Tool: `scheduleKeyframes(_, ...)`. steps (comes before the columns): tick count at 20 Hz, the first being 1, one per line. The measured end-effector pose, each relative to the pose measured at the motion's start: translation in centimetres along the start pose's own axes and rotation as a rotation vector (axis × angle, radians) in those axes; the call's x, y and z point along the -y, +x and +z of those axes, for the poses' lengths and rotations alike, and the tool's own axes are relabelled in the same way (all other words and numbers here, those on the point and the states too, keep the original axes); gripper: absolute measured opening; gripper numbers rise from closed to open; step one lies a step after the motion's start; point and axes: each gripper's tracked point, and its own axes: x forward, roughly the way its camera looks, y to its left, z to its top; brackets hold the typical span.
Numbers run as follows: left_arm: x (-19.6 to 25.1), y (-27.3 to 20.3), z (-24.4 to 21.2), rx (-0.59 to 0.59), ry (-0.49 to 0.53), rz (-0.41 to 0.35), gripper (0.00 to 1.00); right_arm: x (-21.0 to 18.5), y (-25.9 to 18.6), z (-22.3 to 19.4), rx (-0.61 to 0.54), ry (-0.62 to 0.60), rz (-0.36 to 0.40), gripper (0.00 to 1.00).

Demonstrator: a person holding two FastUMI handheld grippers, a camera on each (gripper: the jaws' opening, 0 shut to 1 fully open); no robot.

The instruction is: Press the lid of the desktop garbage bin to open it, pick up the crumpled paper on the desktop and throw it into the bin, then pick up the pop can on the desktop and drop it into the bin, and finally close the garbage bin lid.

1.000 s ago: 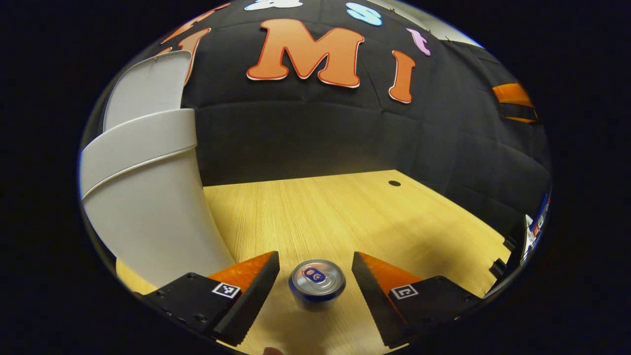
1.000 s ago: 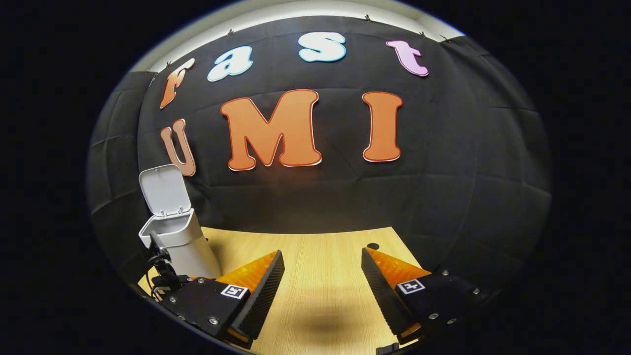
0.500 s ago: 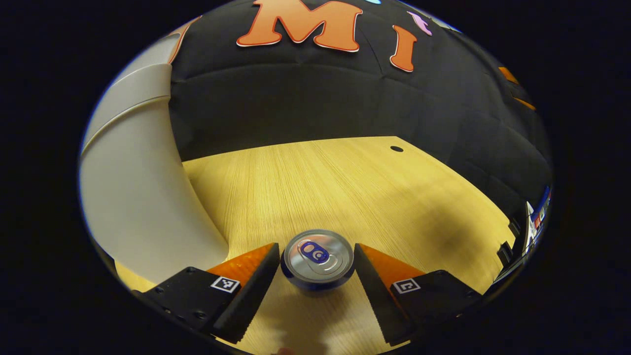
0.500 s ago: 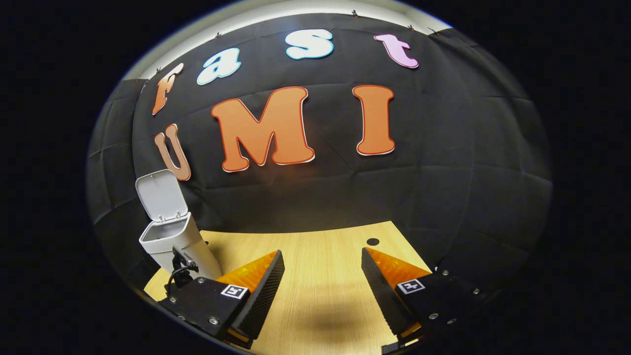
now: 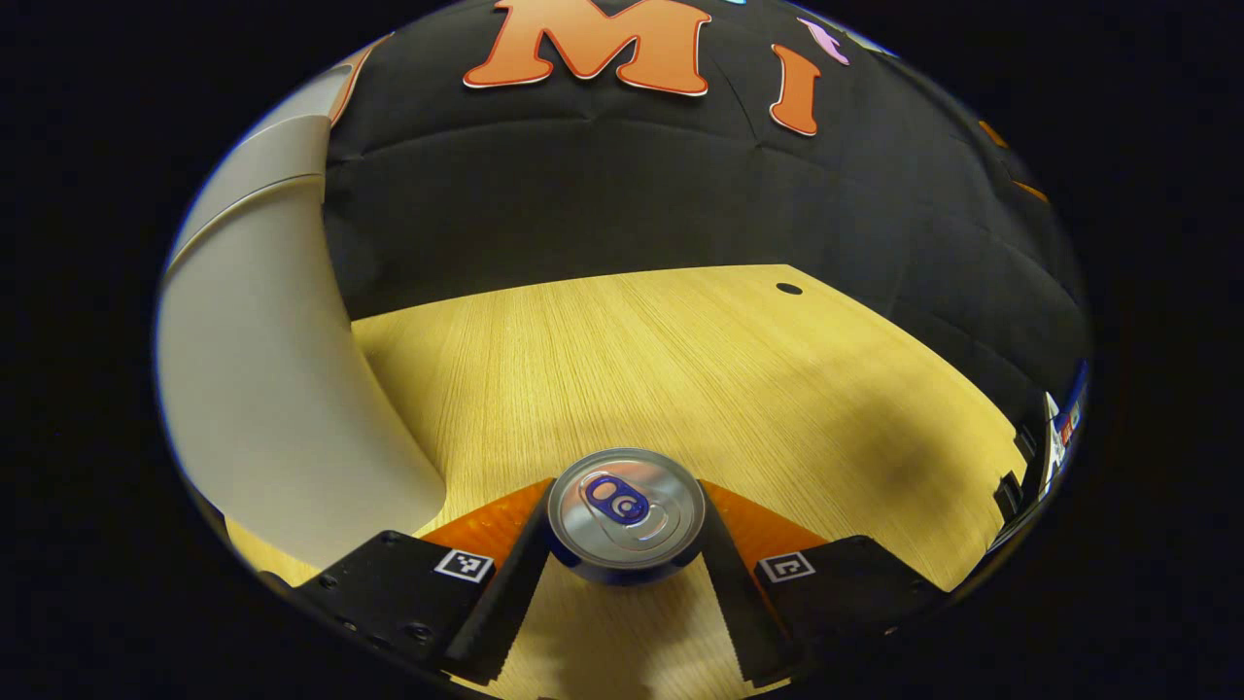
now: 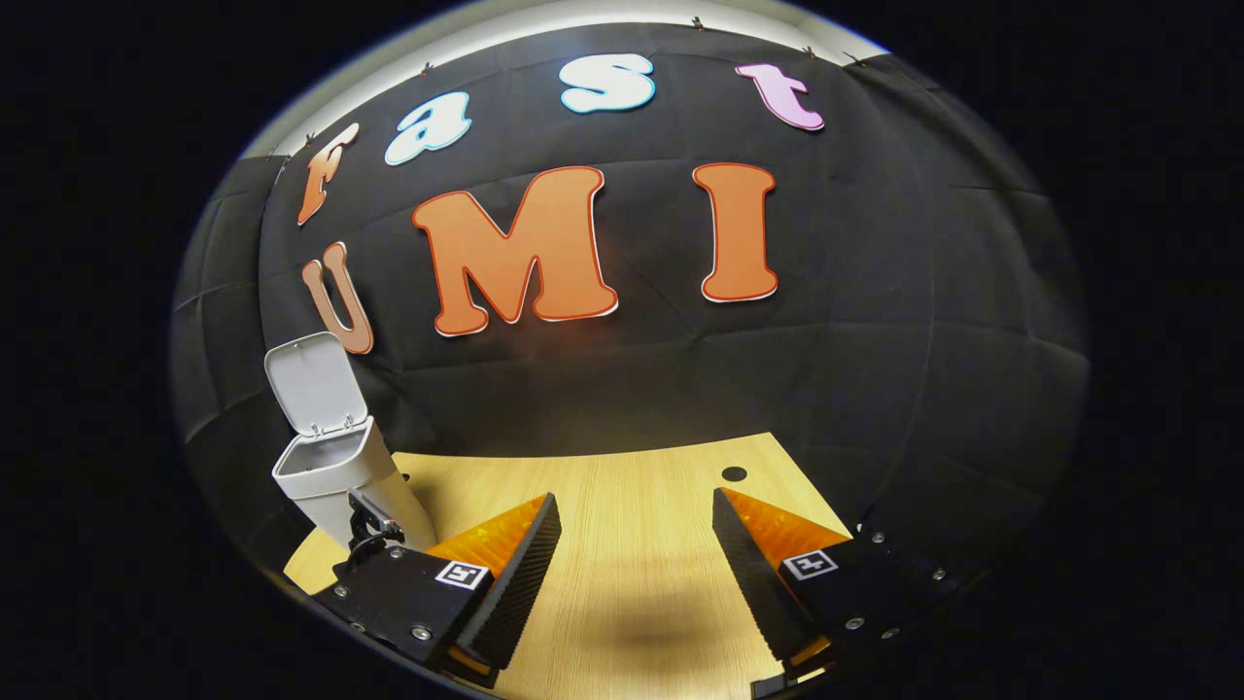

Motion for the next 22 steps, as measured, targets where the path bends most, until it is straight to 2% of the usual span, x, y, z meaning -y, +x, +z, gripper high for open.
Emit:
scheduleKeyframes(7, -0.6, -3.1, 3.6, 0.058, -0.013, 0.0, 0.83, -0.5, -0.3, 0.0, 0.005, 0.0, 0.008, 0.94)
scheduleKeyframes(10, -0.5, -6.0, 6.3, 0.102, -0.039, 0.01, 0.83, -0.9, -0.4, -0.1, 0.003, -0.003, 0.015, 0.94)
scheduleKeyframes(13, -1.2, -9.3, 10.4, 0.197, -0.066, 0.015, 0.82, -1.4, -0.4, -0.2, 0.001, -0.004, 0.024, 0.94)
scheduleKeyframes(22, -2.7, -18.7, 18.8, 0.307, -0.12, -0.004, 0.81, -3.7, 0.2, -0.1, 0.005, -0.001, 0.079, 0.94)
